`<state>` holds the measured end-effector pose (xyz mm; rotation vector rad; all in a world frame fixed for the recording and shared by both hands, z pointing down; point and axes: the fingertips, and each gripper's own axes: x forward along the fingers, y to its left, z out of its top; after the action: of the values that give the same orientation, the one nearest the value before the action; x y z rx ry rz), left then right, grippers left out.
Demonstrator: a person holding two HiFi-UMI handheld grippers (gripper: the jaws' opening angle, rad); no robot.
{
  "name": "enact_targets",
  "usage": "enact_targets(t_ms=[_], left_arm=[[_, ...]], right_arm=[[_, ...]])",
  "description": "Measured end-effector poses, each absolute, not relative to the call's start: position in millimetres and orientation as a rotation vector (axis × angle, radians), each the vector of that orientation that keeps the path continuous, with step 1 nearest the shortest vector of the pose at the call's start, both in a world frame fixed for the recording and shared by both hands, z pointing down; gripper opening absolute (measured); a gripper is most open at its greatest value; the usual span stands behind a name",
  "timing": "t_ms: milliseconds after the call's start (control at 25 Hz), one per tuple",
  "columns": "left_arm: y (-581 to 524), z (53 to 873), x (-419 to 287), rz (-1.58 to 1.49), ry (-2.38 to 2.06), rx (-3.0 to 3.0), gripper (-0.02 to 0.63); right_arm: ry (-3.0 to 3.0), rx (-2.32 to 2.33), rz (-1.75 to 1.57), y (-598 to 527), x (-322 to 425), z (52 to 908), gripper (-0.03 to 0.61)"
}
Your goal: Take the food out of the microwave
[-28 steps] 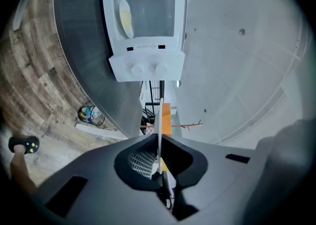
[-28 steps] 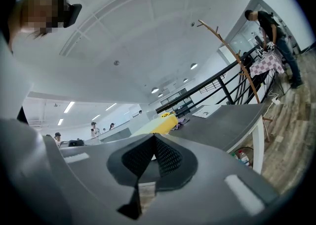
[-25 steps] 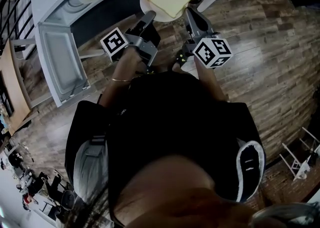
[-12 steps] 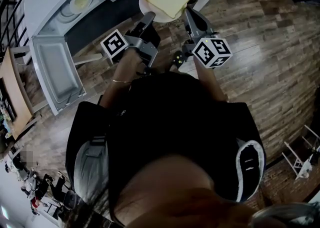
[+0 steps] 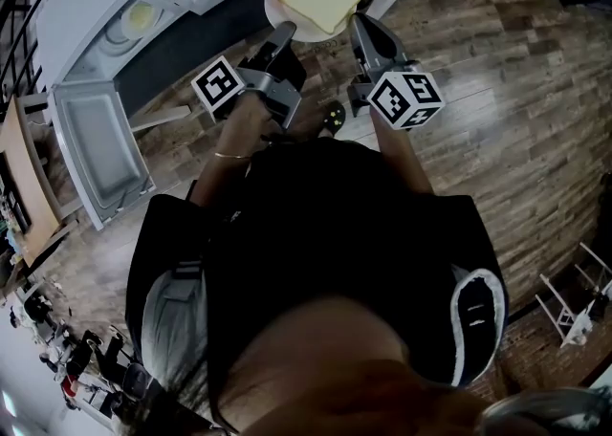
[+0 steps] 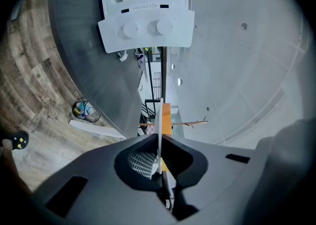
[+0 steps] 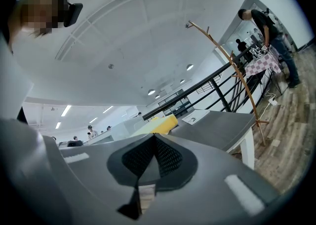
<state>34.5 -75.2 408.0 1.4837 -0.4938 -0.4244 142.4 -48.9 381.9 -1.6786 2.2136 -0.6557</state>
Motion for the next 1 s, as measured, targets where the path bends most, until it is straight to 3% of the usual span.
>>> enact_targets(t_ms=[1000], left_arm=[[-87,409,64,-0.438,-0.499,1.507,0.014]], right_arm=[[2.238,-1.652,-0.64,-61,171,385,0.0]])
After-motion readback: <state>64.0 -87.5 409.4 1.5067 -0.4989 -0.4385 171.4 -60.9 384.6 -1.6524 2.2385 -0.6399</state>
